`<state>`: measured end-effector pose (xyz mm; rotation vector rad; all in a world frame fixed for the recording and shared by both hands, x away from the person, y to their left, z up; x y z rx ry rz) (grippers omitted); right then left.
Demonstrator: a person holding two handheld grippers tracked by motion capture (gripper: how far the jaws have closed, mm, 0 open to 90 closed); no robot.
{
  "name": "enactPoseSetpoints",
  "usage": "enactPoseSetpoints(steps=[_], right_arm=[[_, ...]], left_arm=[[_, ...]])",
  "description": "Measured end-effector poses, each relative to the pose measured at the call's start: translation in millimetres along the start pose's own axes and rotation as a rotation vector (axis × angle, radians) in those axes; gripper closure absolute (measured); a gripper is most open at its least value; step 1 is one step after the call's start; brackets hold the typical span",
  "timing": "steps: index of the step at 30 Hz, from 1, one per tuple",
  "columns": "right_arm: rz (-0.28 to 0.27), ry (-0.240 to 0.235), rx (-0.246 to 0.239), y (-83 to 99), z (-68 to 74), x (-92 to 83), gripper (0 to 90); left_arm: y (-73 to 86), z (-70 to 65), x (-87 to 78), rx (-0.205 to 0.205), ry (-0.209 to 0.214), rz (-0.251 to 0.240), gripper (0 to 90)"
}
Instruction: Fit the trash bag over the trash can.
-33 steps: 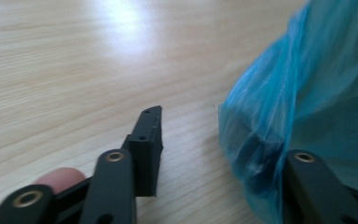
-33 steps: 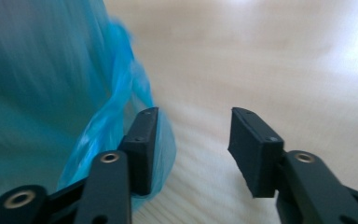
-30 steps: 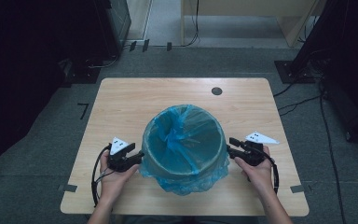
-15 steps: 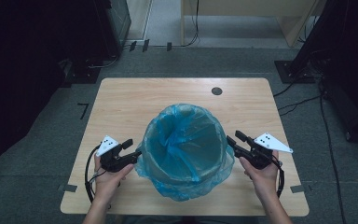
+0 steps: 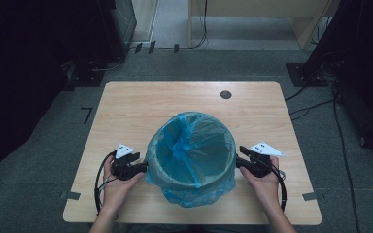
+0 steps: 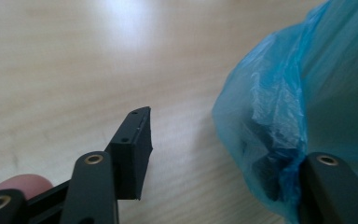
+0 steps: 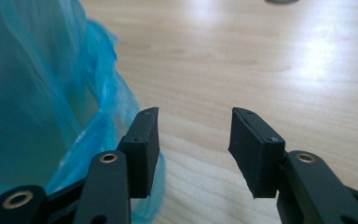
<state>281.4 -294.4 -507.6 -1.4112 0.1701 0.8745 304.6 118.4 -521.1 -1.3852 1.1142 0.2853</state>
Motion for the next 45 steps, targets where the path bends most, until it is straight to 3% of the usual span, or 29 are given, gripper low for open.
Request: enactPoseSetpoints(steps=[3, 6, 10, 13, 15, 19, 20, 22, 27, 30, 34, 37, 39, 45], right_arm=[[-0.04, -0.039, 0.011, -4.0, -3.4, -8.6, 51.1], [-0.077, -0.07, 0.012, -7.4, -7.0, -17.1, 49.6], [-0.132, -0.101, 0.028, -12.3, -11.6, -28.3, 50.4], [-0.168, -0.116, 0.002, -13.6, -7.1, -35.3, 57.9], [-0.207, -0.102, -0.025, -13.9, -0.3, -42.6, 66.3], [-0.265, -0.069, 0.03, -10.9, 15.6, -51.0, 76.4], [-0.27, -0.071, 0.022, -8.8, 21.8, -50.1, 76.9], [-0.263, -0.053, -0.017, -5.4, 35.8, -46.3, 77.1], [-0.222, -0.024, -0.054, 4.0, 58.4, -30.1, 78.6], [-0.173, -0.019, -0.059, 12.4, 57.8, -18.0, 78.9], [-0.087, -0.032, -0.067, 20.8, 53.3, -4.0, 80.8], [-0.023, 0.001, -0.08, 26.4, 50.0, 6.1, 80.7], [-0.019, 0.011, -0.064, 27.2, 47.1, 6.9, 78.9], [-0.115, 0.001, -0.015, 16.0, 40.5, -13.8, 75.3]], left_arm=[[0.1, -0.4, 1.2, -0.012, 0.003, -0.001, 46.8], [1.2, 1.2, 2.7, -0.014, -0.003, -0.007, 43.5], [2.0, 1.3, 3.9, 0.011, -0.037, -0.02, 40.4], [2.1, -0.7, 4.7, 0.008, -0.04, -0.029, 38.5], [1.5, -0.9, 3.9, -0.008, -0.017, -0.048, 37.7], [-0.5, -2.2, -1.0, -0.012, 0.027, -0.097, 33.8], [-1.2, -2.4, -2.8, -0.017, 0.044, -0.111, 33.0], [-2.5, -2.8, -6.9, -0.012, 0.048, -0.145, 31.8], [-4.7, -4.5, -13.8, -0.01, 0.072, -0.196, 32.0], [-6.1, -5.2, -16.8, -0.019, 0.116, -0.219, 33.4], [-8.6, -5.6, -22.5, -0.006, 0.136, -0.261, 34.2], [-10.0, -2.9, -27.7, -0.027, 0.159, -0.291, 36.9], [-10.9, 0.7, -31.8, -0.06, 0.204, -0.315, 38.1], [-11.7, 5.5, -38.9, -0.063, 0.244, -0.344, 34.8]])
Point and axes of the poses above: each handheld gripper's, and its own axes: x roughly forward along the jaws, y roughly out of its underside, z roughly to its left, the point moved 2 cm from there along x, roughly forward along the jaws, and after that the axes turned 7 degrees about z, right-handed, at the moved point
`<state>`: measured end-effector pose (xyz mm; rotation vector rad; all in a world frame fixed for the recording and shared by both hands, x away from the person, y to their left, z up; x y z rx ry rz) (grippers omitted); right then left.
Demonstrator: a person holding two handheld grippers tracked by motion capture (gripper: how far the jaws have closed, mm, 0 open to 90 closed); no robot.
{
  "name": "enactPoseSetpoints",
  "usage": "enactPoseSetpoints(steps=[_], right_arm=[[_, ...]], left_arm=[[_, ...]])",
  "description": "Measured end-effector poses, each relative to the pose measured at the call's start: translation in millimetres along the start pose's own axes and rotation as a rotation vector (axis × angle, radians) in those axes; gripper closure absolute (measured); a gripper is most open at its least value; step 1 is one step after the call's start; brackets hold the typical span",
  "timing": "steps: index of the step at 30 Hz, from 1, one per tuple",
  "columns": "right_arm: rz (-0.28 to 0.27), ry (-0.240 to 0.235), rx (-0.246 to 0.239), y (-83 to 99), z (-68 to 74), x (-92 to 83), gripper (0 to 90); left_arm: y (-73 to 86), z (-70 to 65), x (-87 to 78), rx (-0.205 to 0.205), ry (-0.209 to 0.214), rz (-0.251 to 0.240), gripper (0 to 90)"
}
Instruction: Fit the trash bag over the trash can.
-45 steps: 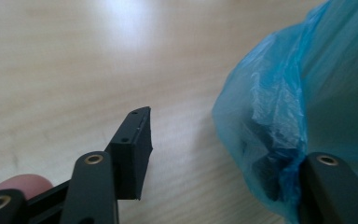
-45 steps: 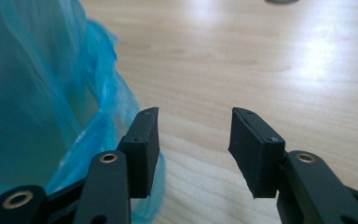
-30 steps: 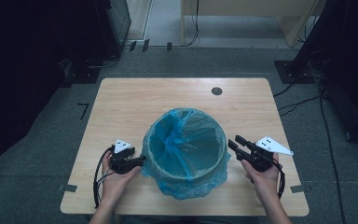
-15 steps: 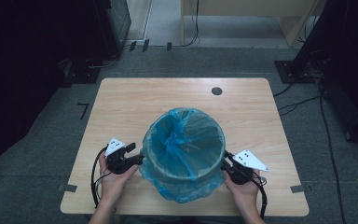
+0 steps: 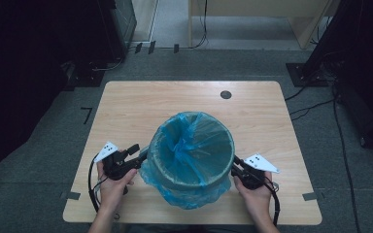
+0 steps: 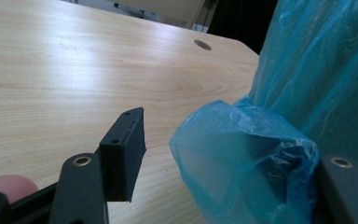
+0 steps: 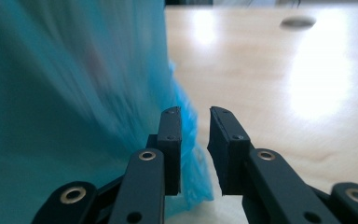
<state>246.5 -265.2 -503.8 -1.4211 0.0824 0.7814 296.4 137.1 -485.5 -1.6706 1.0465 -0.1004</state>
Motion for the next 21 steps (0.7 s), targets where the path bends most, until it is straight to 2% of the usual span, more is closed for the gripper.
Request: enactPoseSetpoints(steps=[2, 5, 7, 9, 11, 15, 17, 21], right_arm=[[-0.036, -0.005, 0.01, -5.7, 0.8, -9.3, 73.7], [-0.069, -0.023, 0.017, -9.4, 8.3, -23.9, 71.4], [-0.084, -0.042, 0.006, -8.1, 17.9, -33.9, 70.5], [-0.093, -0.061, -0.004, -5.7, 26.8, -40.9, 67.8], [-0.103, -0.052, -0.019, -2.7, 32.2, -46.8, 65.1], [-0.158, -0.093, -0.026, 1.5, 34.2, -60.6, 57.5], [-0.179, -0.139, -0.039, 2.6, 33.6, -67.8, 56.0], [-0.225, -0.234, -0.102, 3.4, 39.1, -79.5, 51.6]], left_arm=[[0.3, 0.5, 0.9, 0.005, -0.018, 0.016, 33.5], [4.0, 0.9, 6.6, 0.022, -0.121, 0.079, 35.0], [7.5, -0.8, 10.3, 0.021, -0.146, 0.1, 41.1], [9.2, -2.0, 12.0, 0.025, -0.15, 0.111, 48.2], [10.7, -3.6, 12.9, 0.02, -0.127, 0.114, 58.6], [13.8, -6.5, 14.6, 0.028, -0.1, 0.129, 73.6], [14.8, -7.9, 15.5, 0.034, -0.092, 0.136, 77.8], [16.5, -9.9, 18.5, 0.044, -0.091, 0.147, 78.4]])
Point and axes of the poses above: each handheld gripper's, and its own axes: x roughly forward along the jaws, y roughly out of its underside, z roughly to its left, the point moved 2 cm from there along x, roughly forward along the jaws, and after that the axes turned 7 degrees about z, right-handed, at the moved point
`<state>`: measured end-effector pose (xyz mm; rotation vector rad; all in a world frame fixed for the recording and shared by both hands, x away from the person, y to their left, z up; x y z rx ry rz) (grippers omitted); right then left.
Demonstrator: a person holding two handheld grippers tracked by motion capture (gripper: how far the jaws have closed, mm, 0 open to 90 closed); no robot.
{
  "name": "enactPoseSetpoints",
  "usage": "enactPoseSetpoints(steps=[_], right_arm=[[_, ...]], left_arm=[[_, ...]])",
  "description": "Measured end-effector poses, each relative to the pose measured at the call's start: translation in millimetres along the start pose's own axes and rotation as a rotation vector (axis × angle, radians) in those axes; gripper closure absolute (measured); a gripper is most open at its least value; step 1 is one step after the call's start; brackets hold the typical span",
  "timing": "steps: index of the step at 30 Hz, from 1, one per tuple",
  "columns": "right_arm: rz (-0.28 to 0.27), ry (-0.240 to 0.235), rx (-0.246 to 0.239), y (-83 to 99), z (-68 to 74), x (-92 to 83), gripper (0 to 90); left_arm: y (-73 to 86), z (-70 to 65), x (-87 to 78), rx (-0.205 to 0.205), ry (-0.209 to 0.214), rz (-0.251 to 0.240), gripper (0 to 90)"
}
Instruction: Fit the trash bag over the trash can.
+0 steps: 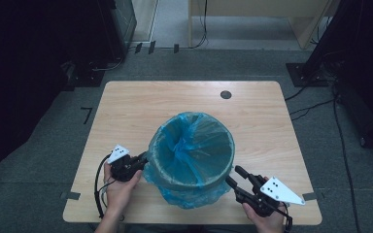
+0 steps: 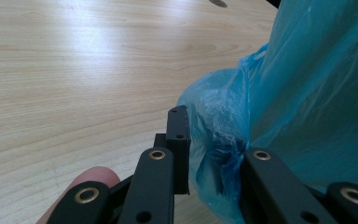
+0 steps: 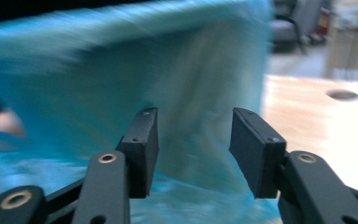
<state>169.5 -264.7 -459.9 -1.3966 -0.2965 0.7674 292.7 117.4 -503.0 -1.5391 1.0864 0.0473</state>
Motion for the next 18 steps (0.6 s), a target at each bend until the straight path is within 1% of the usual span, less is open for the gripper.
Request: enactPoseSetpoints(steps=[1, 2, 3, 5, 6, 8, 10, 11, 12, 14, 16, 17, 18], right_arm=[[-0.007, -0.028, -0.013, -1.4, 3.2, 0.1, 49.9], [-0.012, -0.044, -0.027, -2.4, 5.5, 0.7, 48.5], [-0.016, -0.059, -0.04, -3.0, 8.7, 1.4, 46.8], [-0.023, -0.095, -0.051, -3.1, 13.7, 3.8, 44.0], [-0.025, -0.109, -0.05, -3.2, 15.0, 4.6, 43.4], [-0.035, -0.121, -0.052, -4.0, 15.7, 6.1, 44.3], [-0.046, -0.109, -0.05, -5.5, 15.0, 8.0, 49.8], [-0.051, -0.11, -0.048, -5.7, 15.0, 8.9, 54.0], [-0.058, -0.117, -0.05, -5.7, 14.8, 9.4, 60.6], [-0.068, -0.11, -0.056, -5.1, 14.7, 10.7, 76.9], [-0.066, -0.118, -0.053, -4.6, 13.3, 12.3, 87.6], [-0.062, -0.104, -0.052, -4.6, 12.5, 12.9, 90.0], [-0.062, -0.088, -0.05, -4.8, 10.9, 13.4, 90.0]], left_arm=[[0.0, -0.4, 0.2, 0.0, 0.004, -0.002, 78.4], [-0.1, -1.4, 0.2, 0.0, 0.012, -0.009, 78.3], [-0.3, -2.3, -0.2, 0.009, 0.015, -0.013, 78.3], [-0.7, -4.0, -0.9, 0.022, 0.023, -0.022, 78.2], [-0.9, -4.5, -1.1, 0.023, 0.034, -0.03, 78.0], [-1.4, -5.4, -2.0, 0.019, 0.061, -0.048, 76.6], [-1.6, -6.4, -2.5, 0.021, 0.074, -0.057, 74.9], [-1.7, -7.2, -2.6, 0.026, 0.078, -0.062, 73.6], [-1.8, -8.1, -2.6, 0.031, 0.082, -0.067, 72.1], [-2.0, -10.5, -1.8, 0.038, 0.086, -0.072, 67.9], [-2.2, -12.2, -0.7, 0.042, 0.078, -0.075, 60.4], [-2.4, -12.8, 0.1, 0.044, 0.068, -0.074, 56.5], [-2.5, -13.1, 0.5, 0.044, 0.064, -0.075, 52.6]])
Point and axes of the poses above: each handheld gripper's, and its own axes: x roughly forward along the jaws, y roughly out of its underside, z roughly to its left, the point moved 2 cm from there along x, roughly forward along the jaws, and after that the axes turned 7 degrees about z, right-handed, at the moved point
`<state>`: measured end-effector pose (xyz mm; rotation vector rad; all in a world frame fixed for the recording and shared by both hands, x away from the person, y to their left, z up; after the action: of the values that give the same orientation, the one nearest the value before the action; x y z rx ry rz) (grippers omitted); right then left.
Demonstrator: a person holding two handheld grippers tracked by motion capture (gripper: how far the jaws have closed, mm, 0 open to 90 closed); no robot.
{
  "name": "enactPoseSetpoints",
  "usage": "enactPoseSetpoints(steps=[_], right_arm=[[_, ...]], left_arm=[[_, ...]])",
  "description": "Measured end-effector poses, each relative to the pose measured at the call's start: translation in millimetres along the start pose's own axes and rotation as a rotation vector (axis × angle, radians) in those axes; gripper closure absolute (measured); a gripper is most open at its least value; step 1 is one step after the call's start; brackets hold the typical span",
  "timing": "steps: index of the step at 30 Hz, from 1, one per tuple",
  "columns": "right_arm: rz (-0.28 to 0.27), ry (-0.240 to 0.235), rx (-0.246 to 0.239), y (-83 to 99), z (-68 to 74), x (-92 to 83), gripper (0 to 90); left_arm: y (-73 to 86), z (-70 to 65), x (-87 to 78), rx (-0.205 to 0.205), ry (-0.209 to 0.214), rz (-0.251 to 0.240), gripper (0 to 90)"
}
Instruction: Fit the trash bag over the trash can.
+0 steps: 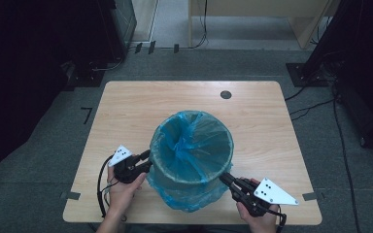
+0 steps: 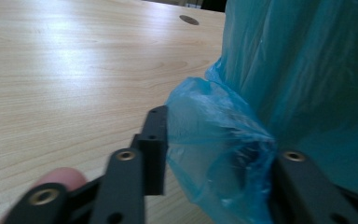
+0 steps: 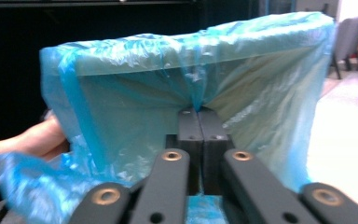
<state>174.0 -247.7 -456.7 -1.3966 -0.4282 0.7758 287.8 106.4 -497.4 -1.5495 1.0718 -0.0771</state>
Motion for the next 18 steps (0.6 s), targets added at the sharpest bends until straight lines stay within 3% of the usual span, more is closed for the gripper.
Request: enactPoseSetpoints(steps=[6, 13, 18], right_arm=[[0.061, 0.114, -0.049, 2.4, -5.5, 2.9, 90.0], [0.145, 0.156, -0.081, 12.3, -9.6, 10.7, 90.0], [0.192, 0.196, -0.092, 17.7, -14.4, 14.9, 90.0]], left_arm=[[-0.9, 3.9, -1.0, -0.037, 0.008, -0.026, 38.6], [-4.1, 6.3, -6.6, -0.04, 0.046, -0.065, 33.4], [-6.8, 13.0, -13.7, -0.076, 0.09, -0.099, 32.6]])
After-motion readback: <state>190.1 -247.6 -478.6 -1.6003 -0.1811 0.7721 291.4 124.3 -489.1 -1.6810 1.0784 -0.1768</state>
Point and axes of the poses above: each handheld gripper's, and its own axes: x roughly forward along the jaws, y roughly out of its underside, z roughly to its left, the point moved 2 cm from there along x, roughly forward along the jaws, and after that the axes turned 7 degrees about z, right-handed, at the moved point
